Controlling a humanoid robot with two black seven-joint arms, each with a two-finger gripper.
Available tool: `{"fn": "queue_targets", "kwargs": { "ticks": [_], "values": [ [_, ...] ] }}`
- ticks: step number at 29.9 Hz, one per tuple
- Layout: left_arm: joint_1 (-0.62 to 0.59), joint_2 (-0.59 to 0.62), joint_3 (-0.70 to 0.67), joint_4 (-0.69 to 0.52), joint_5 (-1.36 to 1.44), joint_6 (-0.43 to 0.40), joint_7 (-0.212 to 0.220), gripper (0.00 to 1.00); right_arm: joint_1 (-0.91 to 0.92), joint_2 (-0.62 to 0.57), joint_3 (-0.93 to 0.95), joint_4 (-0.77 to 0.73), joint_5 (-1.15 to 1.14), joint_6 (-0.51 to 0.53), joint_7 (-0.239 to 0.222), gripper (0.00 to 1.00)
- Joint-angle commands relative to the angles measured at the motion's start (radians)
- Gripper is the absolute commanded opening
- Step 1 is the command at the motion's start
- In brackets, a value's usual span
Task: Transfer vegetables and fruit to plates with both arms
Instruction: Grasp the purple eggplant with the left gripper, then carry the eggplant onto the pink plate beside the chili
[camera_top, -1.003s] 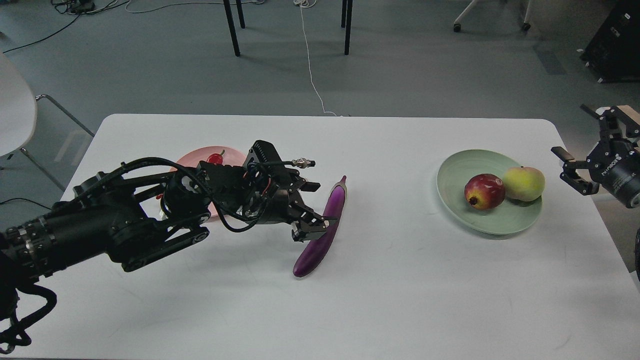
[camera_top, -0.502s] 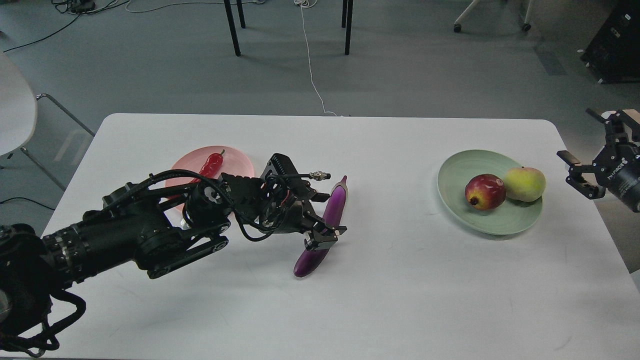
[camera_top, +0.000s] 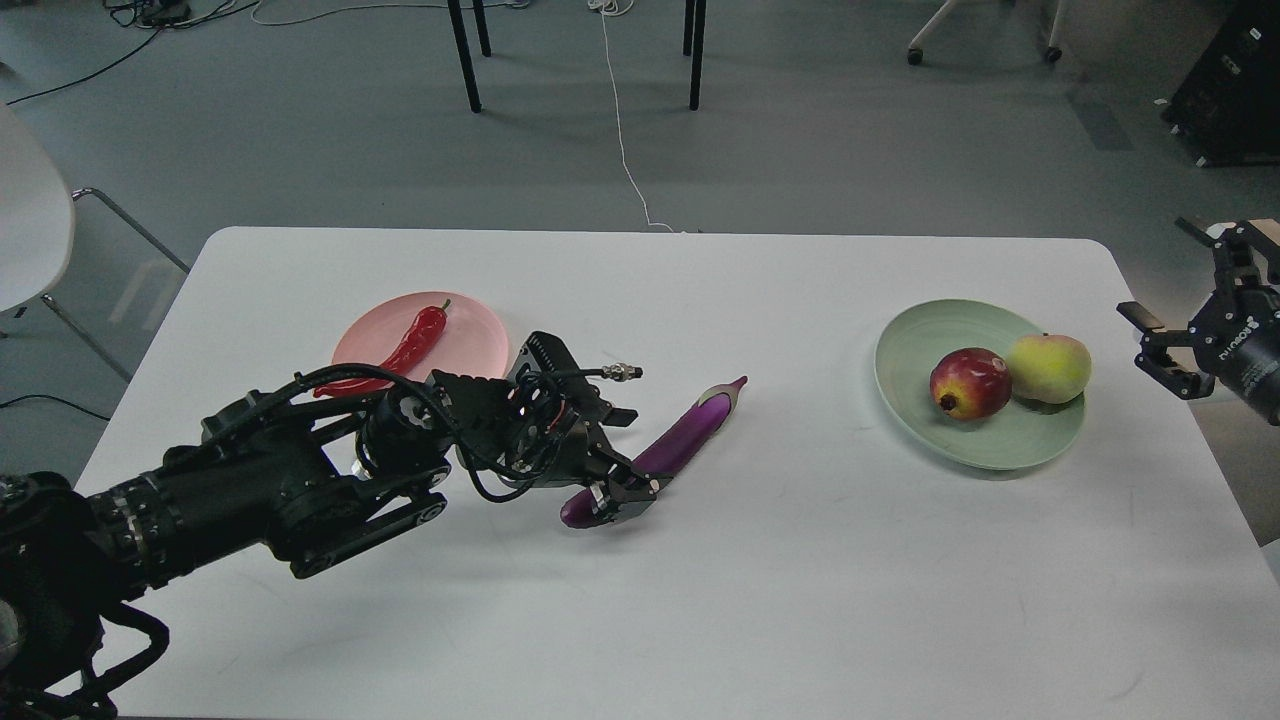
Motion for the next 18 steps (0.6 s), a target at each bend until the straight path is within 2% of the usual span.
{"fn": "queue_targets", "kwargs": {
  "ticks": [1, 3, 7, 8, 10, 11, 18],
  "values": [
    [0.007, 0.001, 0.000, 0.001, 0.000, 0.000, 0.000, 0.83, 0.000, 0.000, 0.000, -0.002, 0.000, 0.000, 0.000, 0.99],
    [0.013, 0.001, 0.000, -0.001, 0.000, 0.000, -0.001, 0.81, 0.000, 0.000, 0.000, -0.002, 0.000, 0.000, 0.000, 0.99],
    [0.013, 0.000, 0.000, -0.001, 0.000, -0.026, -0.006, 0.66, 0.000, 0.000, 0.001, -0.002, -0.002, 0.000, 0.000, 0.99],
    [0.013, 0.001, 0.000, -0.002, 0.000, -0.035, -0.007, 0.58, 0.000, 0.000, 0.003, -0.002, 0.000, 0.000, 0.000, 0.99],
    [0.013, 0.000, -0.002, -0.002, 0.001, -0.035, -0.003, 0.23, 0.000, 0.000, 0.003, -0.002, 0.000, 0.000, 0.000, 0.99],
    [0.011, 0.000, -0.003, -0.002, 0.003, -0.035, -0.001, 0.11, 0.000, 0.000, 0.003, -0.002, 0.000, 0.000, 0.000, 0.99],
    [0.004, 0.011, -0.017, -0.002, -0.003, -0.018, -0.001, 0.08, 0.000, 0.000, 0.003, -0.002, 0.000, 0.000, 0.000, 0.99]
  ]
}}
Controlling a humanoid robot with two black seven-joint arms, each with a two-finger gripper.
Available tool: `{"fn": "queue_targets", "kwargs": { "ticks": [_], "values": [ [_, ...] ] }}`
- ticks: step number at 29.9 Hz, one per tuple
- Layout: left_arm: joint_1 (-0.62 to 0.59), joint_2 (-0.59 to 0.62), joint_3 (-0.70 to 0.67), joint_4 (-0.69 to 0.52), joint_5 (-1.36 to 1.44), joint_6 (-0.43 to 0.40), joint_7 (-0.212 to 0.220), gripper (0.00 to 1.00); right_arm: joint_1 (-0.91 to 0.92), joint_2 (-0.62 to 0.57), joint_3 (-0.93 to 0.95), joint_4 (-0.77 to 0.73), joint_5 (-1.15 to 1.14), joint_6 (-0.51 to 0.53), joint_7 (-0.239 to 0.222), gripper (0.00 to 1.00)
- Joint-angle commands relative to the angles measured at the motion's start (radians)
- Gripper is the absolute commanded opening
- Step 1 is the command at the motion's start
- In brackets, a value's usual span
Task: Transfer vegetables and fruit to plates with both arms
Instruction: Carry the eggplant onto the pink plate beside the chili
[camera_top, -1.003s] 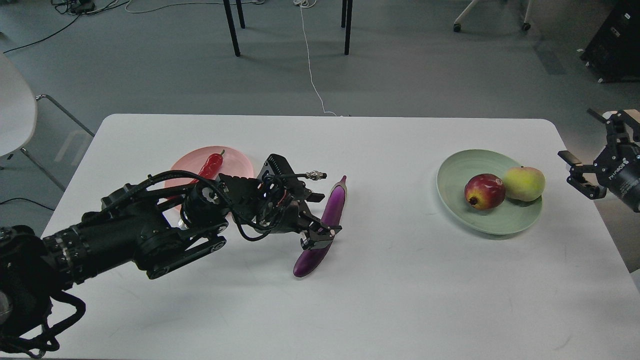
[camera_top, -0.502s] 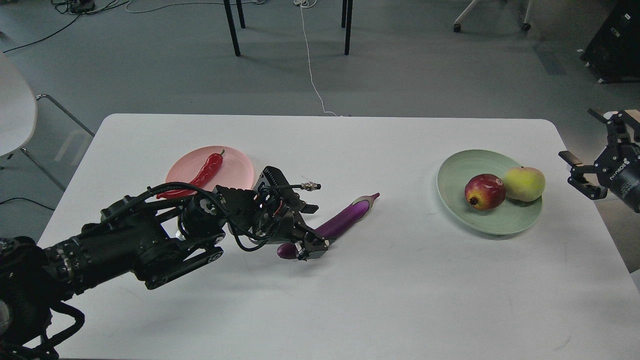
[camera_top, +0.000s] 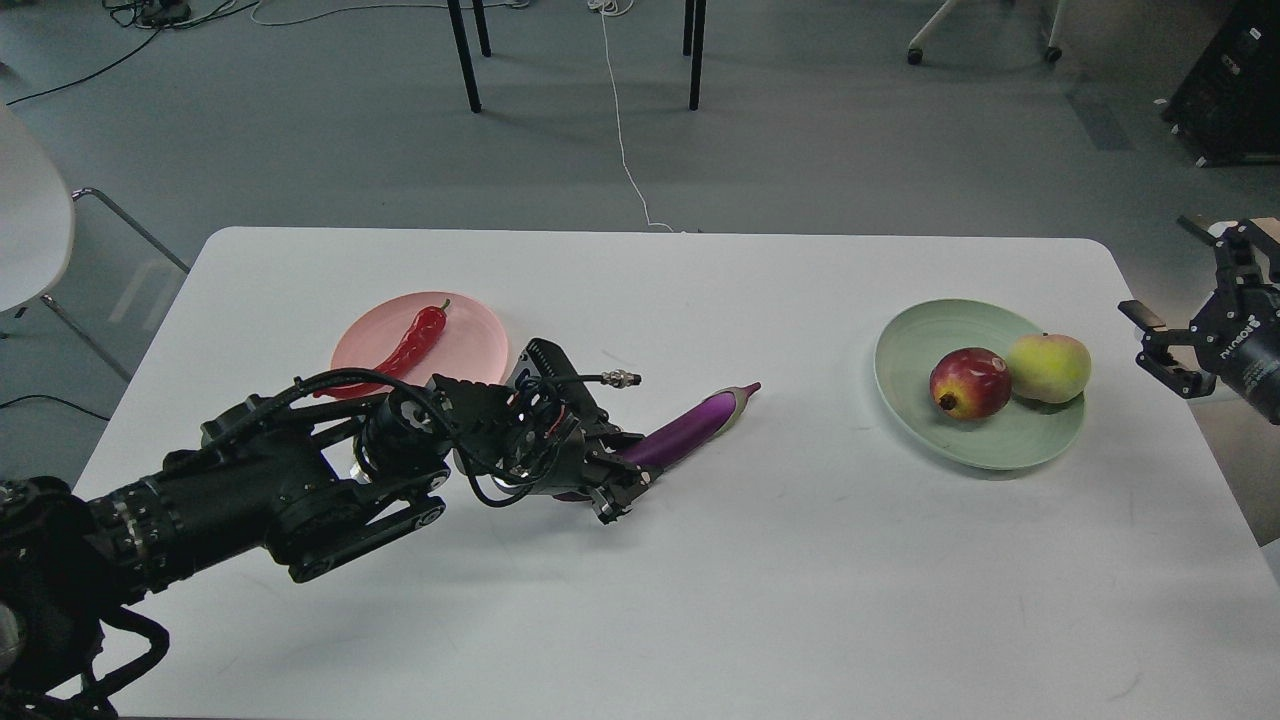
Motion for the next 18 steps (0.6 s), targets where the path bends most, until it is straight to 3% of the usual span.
{"fn": "queue_targets", "kwargs": {
  "ticks": [1, 8, 18],
  "values": [
    [-0.004, 0.013, -0.008, -0.002, -0.007, 0.020, 0.000, 0.08, 0.000, 0.000, 0.000, 0.000, 0.000, 0.000, 0.000, 0.99],
    [-0.047, 0.137, -0.079, -0.031, -0.063, 0.028, -0.009, 0.10, 0.000, -0.001, 0.001, 0.000, 0.000, 0.000, 0.000, 0.99],
    [-0.055, 0.413, -0.077, -0.092, -0.154, -0.097, -0.052, 0.11, 0.000, 0.002, 0.003, 0.000, 0.000, 0.000, 0.000, 0.99]
  ]
}}
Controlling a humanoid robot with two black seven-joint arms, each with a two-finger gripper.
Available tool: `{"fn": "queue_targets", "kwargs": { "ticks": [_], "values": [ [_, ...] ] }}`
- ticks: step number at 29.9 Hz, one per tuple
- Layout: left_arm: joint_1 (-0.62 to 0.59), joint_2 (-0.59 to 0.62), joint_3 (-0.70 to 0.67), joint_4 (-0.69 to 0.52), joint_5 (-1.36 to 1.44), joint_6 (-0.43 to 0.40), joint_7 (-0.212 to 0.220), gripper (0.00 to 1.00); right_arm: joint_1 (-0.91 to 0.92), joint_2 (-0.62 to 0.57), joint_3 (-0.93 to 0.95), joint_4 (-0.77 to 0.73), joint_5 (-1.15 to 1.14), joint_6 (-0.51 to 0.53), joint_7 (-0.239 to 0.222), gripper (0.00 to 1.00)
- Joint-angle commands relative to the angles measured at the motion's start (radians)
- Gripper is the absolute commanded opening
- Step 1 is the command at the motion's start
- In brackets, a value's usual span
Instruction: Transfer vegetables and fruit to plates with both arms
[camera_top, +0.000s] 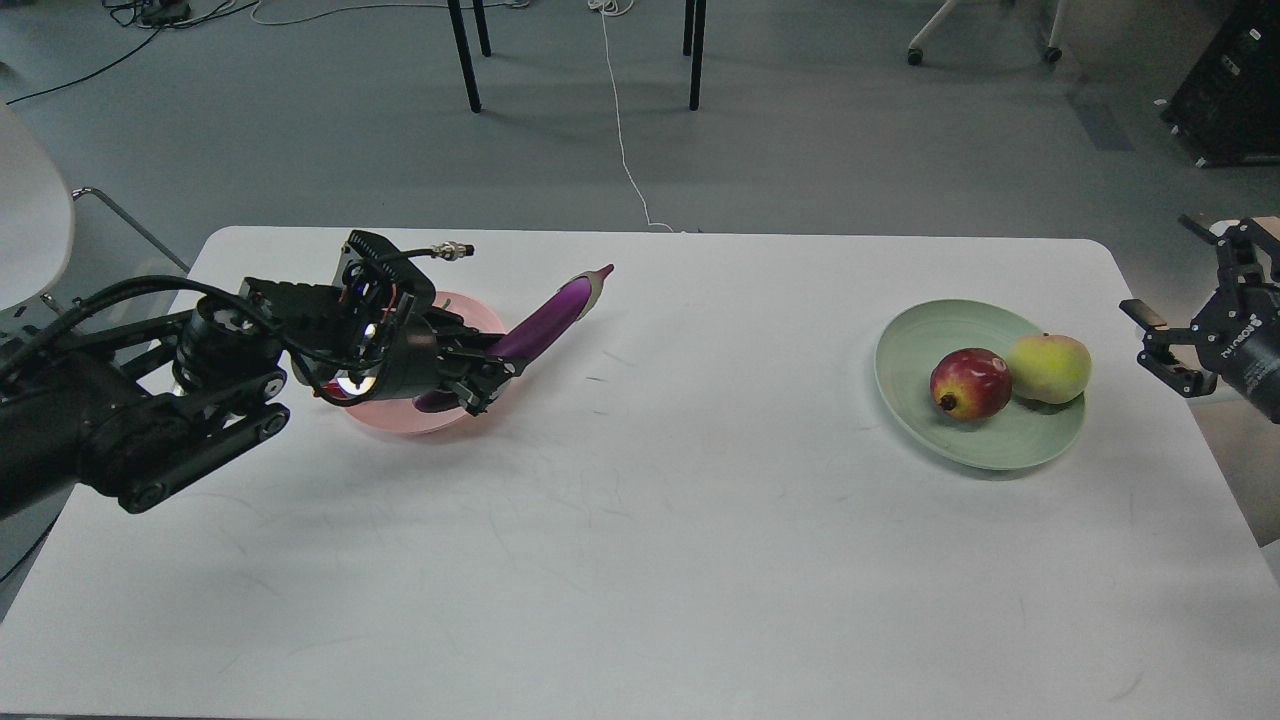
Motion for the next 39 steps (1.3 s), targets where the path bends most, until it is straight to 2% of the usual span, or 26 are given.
{"fn": "queue_targets", "kwargs": {
  "ticks": [1, 8, 13, 14, 15, 16, 17, 19, 22, 26, 31, 36, 39],
  "values": [
    [0.011, 0.051, -0.002, -0.014, -0.001, -0.026, -0.007, 0.11, 0.000, 0.002, 0.000, 0.000, -0.001, 0.000, 0.000, 0.99],
    [0.039, 0.054, -0.003, 0.024, 0.003, -0.022, -0.003, 0.14, 0.000, 0.004, 0.003, 0.000, 0.000, 0.000, 0.000, 0.99],
    [0.042, 0.051, -0.003, 0.063, 0.005, -0.019, -0.002, 0.25, 0.000, 0.004, 0.007, 0.000, 0.000, 0.000, 0.000, 0.99],
    [0.042, 0.053, -0.002, 0.064, 0.005, -0.019, -0.002, 0.30, 0.000, 0.004, 0.007, 0.000, 0.000, 0.000, 0.000, 0.99],
    [0.042, 0.053, -0.002, 0.064, 0.005, -0.019, -0.002, 0.40, 0.000, 0.002, 0.006, 0.000, 0.000, 0.000, 0.000, 0.99],
    [0.043, 0.053, -0.002, 0.066, 0.005, -0.019, -0.002, 0.56, 0.000, 0.004, 0.007, 0.000, 0.000, 0.000, 0.000, 0.99],
    [0.043, 0.054, -0.002, 0.066, 0.005, -0.019, -0.002, 0.67, 0.000, 0.004, 0.007, 0.000, 0.000, 0.000, 0.000, 0.99],
    [0.046, 0.056, -0.002, 0.066, 0.003, -0.019, -0.002, 0.72, 0.000, 0.002, 0.007, 0.002, 0.000, 0.000, 0.000, 0.99],
    [0.048, 0.059, -0.002, 0.064, 0.003, -0.019, -0.002, 0.85, 0.000, 0.002, 0.007, 0.002, 0.000, 0.000, 0.000, 0.99],
    [0.046, 0.070, -0.003, 0.064, 0.003, -0.019, -0.003, 0.97, 0.000, 0.002, 0.007, 0.002, 0.000, 0.000, 0.000, 0.99],
    [0.025, 0.067, -0.022, 0.052, 0.000, -0.019, -0.003, 0.97, 0.000, 0.001, 0.018, 0.012, 0.000, 0.000, 0.000, 0.99],
    [-0.015, 0.042, -0.158, 0.051, -0.047, -0.017, -0.002, 0.98, 0.000, 0.007, 0.076, 0.008, 0.000, 0.000, 0.000, 0.99],
    [-0.015, 0.015, -0.229, 0.049, -0.197, 0.013, 0.003, 0.98, 0.005, 0.018, 0.107, 0.008, 0.000, 0.000, 0.000, 0.99]
  ]
}}
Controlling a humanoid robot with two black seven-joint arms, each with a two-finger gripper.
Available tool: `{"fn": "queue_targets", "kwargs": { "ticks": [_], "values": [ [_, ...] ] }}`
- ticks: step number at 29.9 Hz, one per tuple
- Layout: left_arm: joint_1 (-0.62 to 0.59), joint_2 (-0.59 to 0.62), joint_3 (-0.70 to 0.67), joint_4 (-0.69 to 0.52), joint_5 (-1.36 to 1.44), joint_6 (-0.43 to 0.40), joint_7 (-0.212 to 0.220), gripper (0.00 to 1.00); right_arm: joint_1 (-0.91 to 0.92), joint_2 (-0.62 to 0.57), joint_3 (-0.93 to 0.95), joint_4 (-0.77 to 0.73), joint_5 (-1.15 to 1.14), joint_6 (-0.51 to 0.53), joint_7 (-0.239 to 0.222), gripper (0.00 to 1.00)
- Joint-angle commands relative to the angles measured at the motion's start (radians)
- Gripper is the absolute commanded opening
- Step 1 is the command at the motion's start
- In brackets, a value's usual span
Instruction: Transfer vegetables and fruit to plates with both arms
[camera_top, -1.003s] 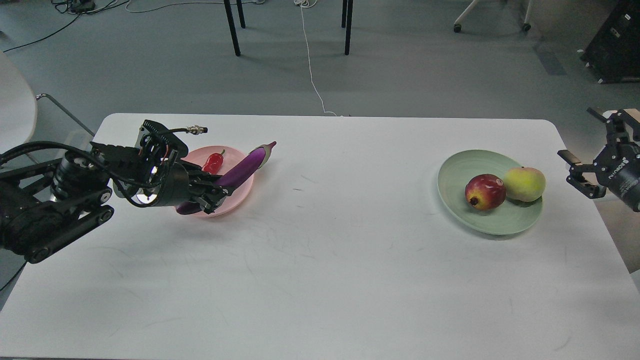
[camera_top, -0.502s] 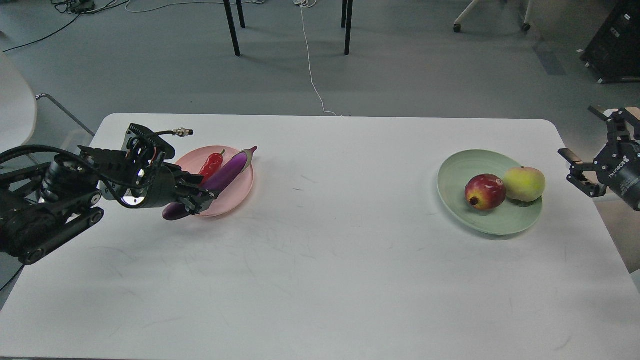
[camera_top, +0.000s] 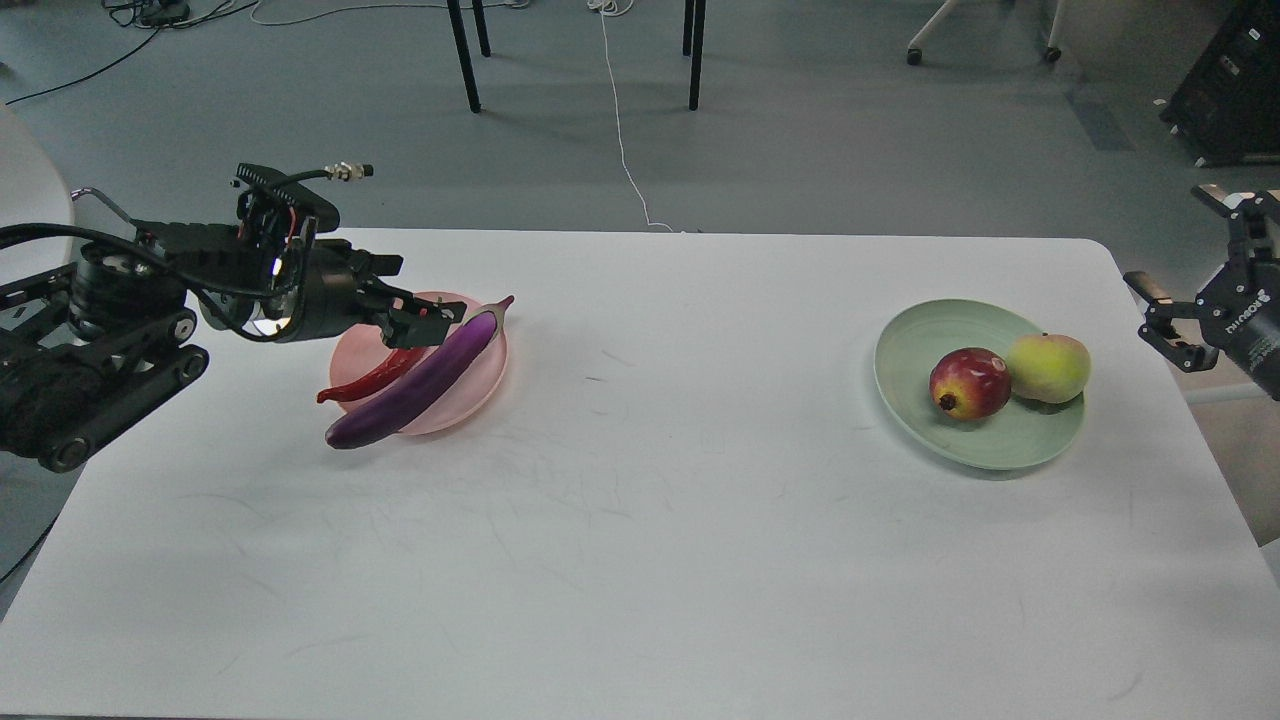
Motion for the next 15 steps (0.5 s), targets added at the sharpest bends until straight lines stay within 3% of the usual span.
{"fn": "queue_targets", "kwargs": {
  "ticks": [1, 9, 15],
  "values": [
    [-0.001, -0.032, -0.074, -0.003, -0.207, 0.060, 0.002, 0.98, 0.006, 0.021, 0.033, -0.001, 0.000, 0.000, 0.000, 0.99],
    [0.101, -0.151, -0.083, -0.011, -0.986, 0.356, -0.008, 0.98, 0.053, 0.092, 0.039, -0.004, -0.002, -0.055, 0.000, 0.99],
    [0.218, -0.245, -0.204, -0.012, -1.235, 0.379, 0.005, 0.98, 0.072, 0.187, 0.040, 0.004, -0.002, -0.076, 0.000, 0.99]
  ]
}}
